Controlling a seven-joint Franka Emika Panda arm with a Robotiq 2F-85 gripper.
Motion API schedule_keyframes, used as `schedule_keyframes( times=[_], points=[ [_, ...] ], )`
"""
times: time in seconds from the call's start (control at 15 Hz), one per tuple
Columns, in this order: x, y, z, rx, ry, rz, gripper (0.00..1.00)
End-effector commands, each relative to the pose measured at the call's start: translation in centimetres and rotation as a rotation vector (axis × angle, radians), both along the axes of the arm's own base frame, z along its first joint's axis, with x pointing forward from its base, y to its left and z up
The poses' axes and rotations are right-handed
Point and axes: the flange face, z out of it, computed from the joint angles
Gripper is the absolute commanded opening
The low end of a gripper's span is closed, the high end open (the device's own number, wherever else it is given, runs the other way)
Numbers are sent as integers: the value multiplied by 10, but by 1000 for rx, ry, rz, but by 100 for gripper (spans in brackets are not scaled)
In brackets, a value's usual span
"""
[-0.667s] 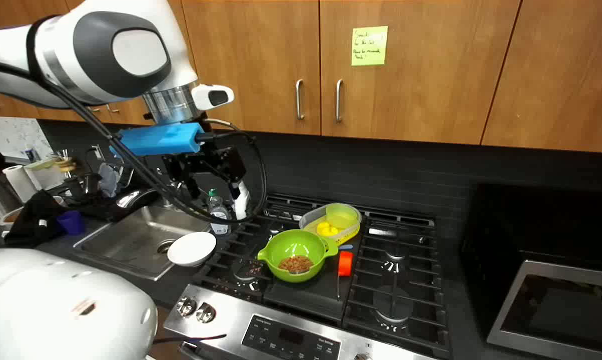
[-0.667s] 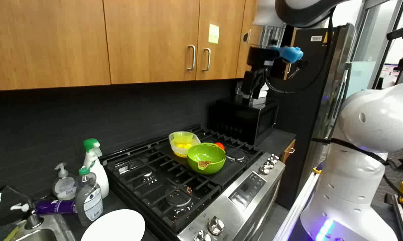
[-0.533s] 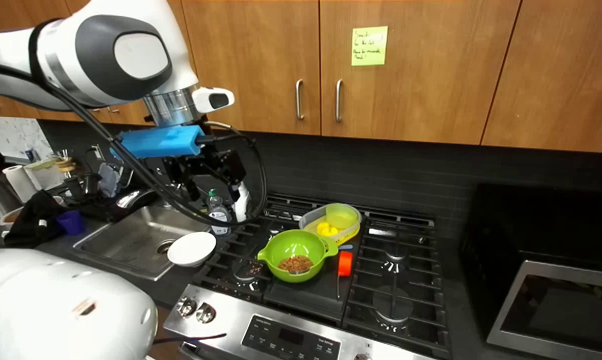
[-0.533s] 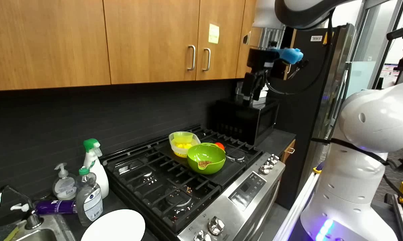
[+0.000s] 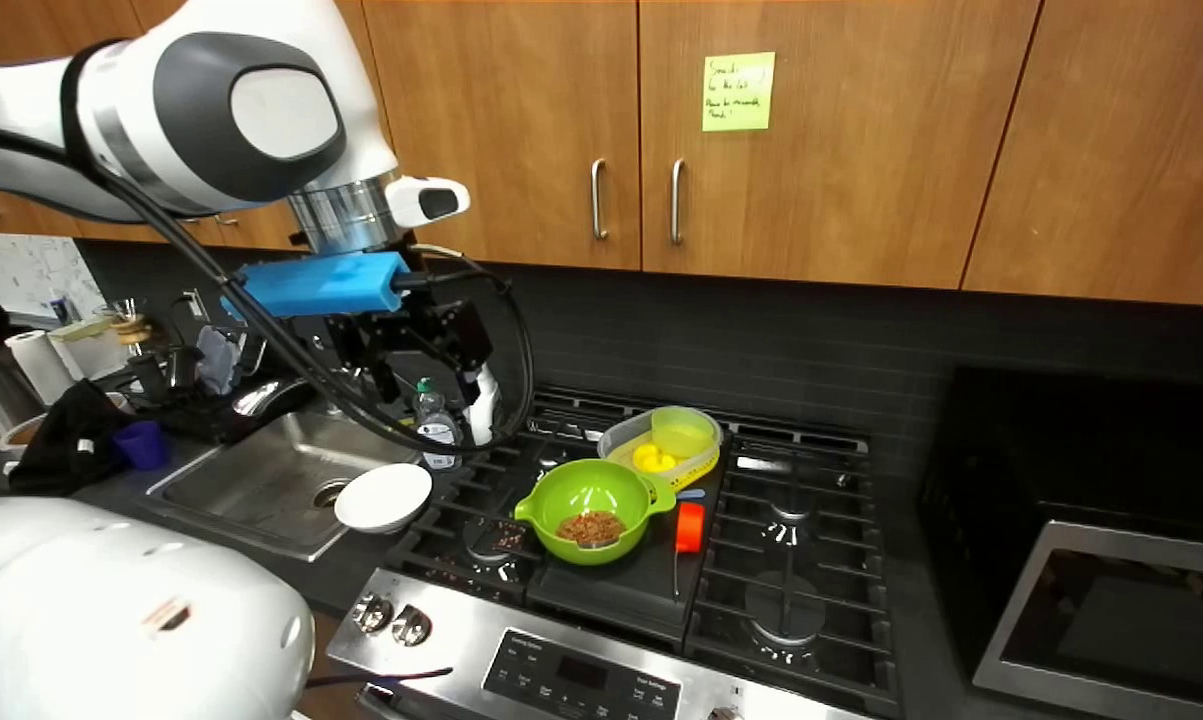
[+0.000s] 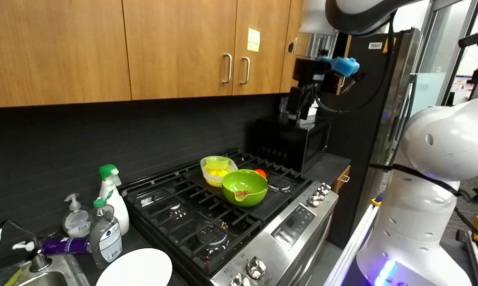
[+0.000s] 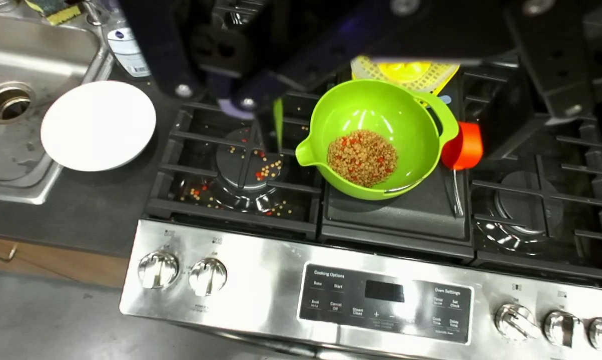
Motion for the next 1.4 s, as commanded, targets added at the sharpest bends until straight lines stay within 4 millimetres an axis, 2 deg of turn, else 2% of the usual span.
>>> schedule_keyframes(
  times=[0.0,0.2,0.47,0.67,0.87,1.27,1.33],
  points=[
    [15,-28,-9,13,-5,-41,100],
    [23,-73,-20,25,-9,-123,100],
    [30,-122,-50,62,14,-199,100],
    [37,-138,-77,79,63,-204,100],
    [44,-149,-113,96,123,-168,100],
    [50,-159,-202,77,273,-128,100],
    [48,-155,-172,102,236,-153,100]
  ],
)
